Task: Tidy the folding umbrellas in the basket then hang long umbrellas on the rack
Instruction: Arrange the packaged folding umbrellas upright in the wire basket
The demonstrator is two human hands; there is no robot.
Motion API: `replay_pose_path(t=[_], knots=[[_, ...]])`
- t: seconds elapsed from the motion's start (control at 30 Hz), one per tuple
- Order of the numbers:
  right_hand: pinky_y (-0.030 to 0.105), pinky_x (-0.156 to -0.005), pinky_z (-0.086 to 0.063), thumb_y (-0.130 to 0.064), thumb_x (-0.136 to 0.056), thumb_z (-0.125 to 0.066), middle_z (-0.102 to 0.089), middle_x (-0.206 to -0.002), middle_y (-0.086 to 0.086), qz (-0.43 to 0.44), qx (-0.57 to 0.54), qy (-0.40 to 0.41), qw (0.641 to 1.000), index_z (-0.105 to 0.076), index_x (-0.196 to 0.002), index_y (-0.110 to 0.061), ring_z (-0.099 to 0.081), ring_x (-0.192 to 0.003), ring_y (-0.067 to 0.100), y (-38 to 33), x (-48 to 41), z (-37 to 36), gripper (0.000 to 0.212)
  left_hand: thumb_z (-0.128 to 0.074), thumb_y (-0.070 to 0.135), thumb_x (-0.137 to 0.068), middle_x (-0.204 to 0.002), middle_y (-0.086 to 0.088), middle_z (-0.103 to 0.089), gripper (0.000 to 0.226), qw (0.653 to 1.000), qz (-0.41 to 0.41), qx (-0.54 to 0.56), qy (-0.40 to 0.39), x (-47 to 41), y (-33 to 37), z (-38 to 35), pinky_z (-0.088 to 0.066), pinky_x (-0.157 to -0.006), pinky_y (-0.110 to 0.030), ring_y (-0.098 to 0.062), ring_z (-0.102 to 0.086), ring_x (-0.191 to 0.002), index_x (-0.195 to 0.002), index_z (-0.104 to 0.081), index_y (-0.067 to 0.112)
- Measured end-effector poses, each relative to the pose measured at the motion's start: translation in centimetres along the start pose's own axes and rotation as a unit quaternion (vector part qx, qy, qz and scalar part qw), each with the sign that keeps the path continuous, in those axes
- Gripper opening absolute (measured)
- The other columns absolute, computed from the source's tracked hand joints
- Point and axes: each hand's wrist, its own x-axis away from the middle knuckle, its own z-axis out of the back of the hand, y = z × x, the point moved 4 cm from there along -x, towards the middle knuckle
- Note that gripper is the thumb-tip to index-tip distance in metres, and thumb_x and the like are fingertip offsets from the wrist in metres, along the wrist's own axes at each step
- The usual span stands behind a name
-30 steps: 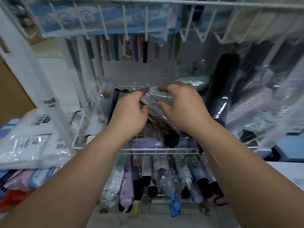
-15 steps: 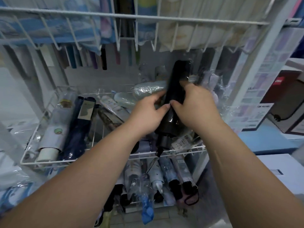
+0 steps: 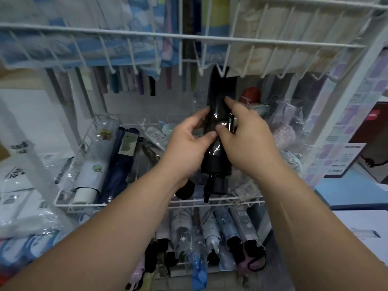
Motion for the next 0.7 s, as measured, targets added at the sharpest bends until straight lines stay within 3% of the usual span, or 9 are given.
replay_pose_path(t=[0.17, 0.23, 0.33, 0.4, 0.47, 0.53, 0.63, 0.7], knots=[[0.015, -0.102, -0.038, -0.017, -0.092, -0.065, -0.057, -0.141, -0.004, -0.004, -0.161, -0.062, 0.985, -0.048, -0.146, -0.023, -0.052, -0.127, 0.009, -4.3, -0.8, -4.9, 0.057, -0.060, -0.002, -0.096, -0.119, -0.002, -0.069, 0.046, 0.998, 0.014, 0.007, 0.059, 0.7, -0.6, 7.2, -0.056, -0.075, -0.018, -0.007, -0.073, -0.092, -0.139, -0.056, 0.016], [0.019, -0.104, -0.042, -0.012, -0.093, -0.064, -0.059, -0.137, -0.003, -0.007, -0.209, -0.102, 0.973, -0.048, -0.147, -0.022, -0.055, -0.121, 0.009, -6.1, -0.7, -7.7, 0.058, -0.058, -0.005, -0.096, -0.117, -0.002, -0.072, 0.042, 0.996, 0.016, -0.004, 0.084, 1.2, -1.0, 10.1, -0.055, -0.077, -0.018, -0.008, -0.072, -0.097, -0.131, -0.060, 0.018], [0.021, -0.099, -0.047, -0.010, -0.091, -0.066, -0.060, -0.127, -0.005, -0.033, -0.264, -0.141, 0.953, -0.047, -0.147, -0.021, -0.058, -0.112, 0.007, -7.8, -0.3, -12.0, 0.060, -0.056, -0.007, -0.096, -0.100, 0.007, -0.075, 0.039, 0.994, 0.032, -0.030, 0.104, 2.0, -1.6, 13.8, -0.055, -0.072, -0.015, -0.003, -0.072, -0.089, -0.114, -0.063, 0.027], [0.036, -0.100, -0.053, -0.013, -0.088, -0.069, -0.063, -0.132, 0.004, -0.071, -0.317, -0.164, 0.931, -0.047, -0.147, -0.021, -0.064, -0.114, 0.017, -8.1, -0.1, -14.8, 0.063, -0.057, -0.005, -0.097, -0.096, 0.012, -0.074, 0.039, 0.991, 0.049, -0.063, 0.107, 2.2, -2.1, 15.7, -0.056, -0.072, -0.016, -0.003, -0.072, -0.087, -0.109, -0.062, 0.031], [0.045, -0.099, -0.054, -0.013, -0.088, -0.070, -0.062, -0.134, 0.009, -0.093, -0.340, -0.174, 0.920, -0.047, -0.146, -0.021, -0.064, -0.117, 0.023, -8.5, 0.1, -17.0, 0.063, -0.057, -0.003, -0.097, -0.095, 0.013, -0.072, 0.039, 0.987, 0.067, -0.097, 0.108, 2.3, -2.7, 17.3, -0.055, -0.071, -0.015, 0.001, -0.071, -0.081, -0.111, -0.061, 0.033], [0.042, -0.101, -0.053, -0.008, -0.091, -0.068, -0.061, -0.136, 0.007, -0.099, -0.336, -0.181, 0.919, -0.048, -0.146, -0.019, -0.062, -0.119, 0.022, -8.9, 0.1, -18.6, 0.060, -0.058, 0.000, -0.097, -0.102, 0.010, -0.070, 0.038, 0.979, 0.077, -0.156, 0.105, 2.2, -3.2, 18.6, -0.056, -0.079, -0.017, 0.003, -0.070, -0.085, -0.123, -0.061, 0.028], [0.045, -0.101, -0.053, -0.008, -0.091, -0.067, -0.062, -0.134, 0.007, -0.114, -0.337, -0.187, 0.916, -0.049, -0.144, -0.019, -0.063, -0.117, 0.023, -9.5, -0.3, -20.5, 0.058, -0.057, 0.012, -0.098, -0.127, 0.000, -0.067, 0.045, 0.942, 0.080, -0.314, 0.087, 1.5, -3.5, 19.7, -0.052, -0.100, -0.036, -0.017, -0.065, -0.112, -0.142, -0.055, 0.021], [0.044, -0.101, -0.053, -0.006, -0.091, -0.066, -0.063, -0.133, 0.008, -0.123, -0.342, -0.182, 0.914, -0.050, -0.144, -0.017, -0.063, -0.117, 0.024, -9.7, -0.6, -21.3, 0.056, -0.054, 0.014, -0.098, -0.131, -0.006, -0.065, 0.045, 0.905, 0.080, -0.413, 0.065, 1.0, -3.3, 19.8, -0.050, -0.097, -0.033, -0.027, -0.061, -0.117, -0.142, -0.054, 0.021]])
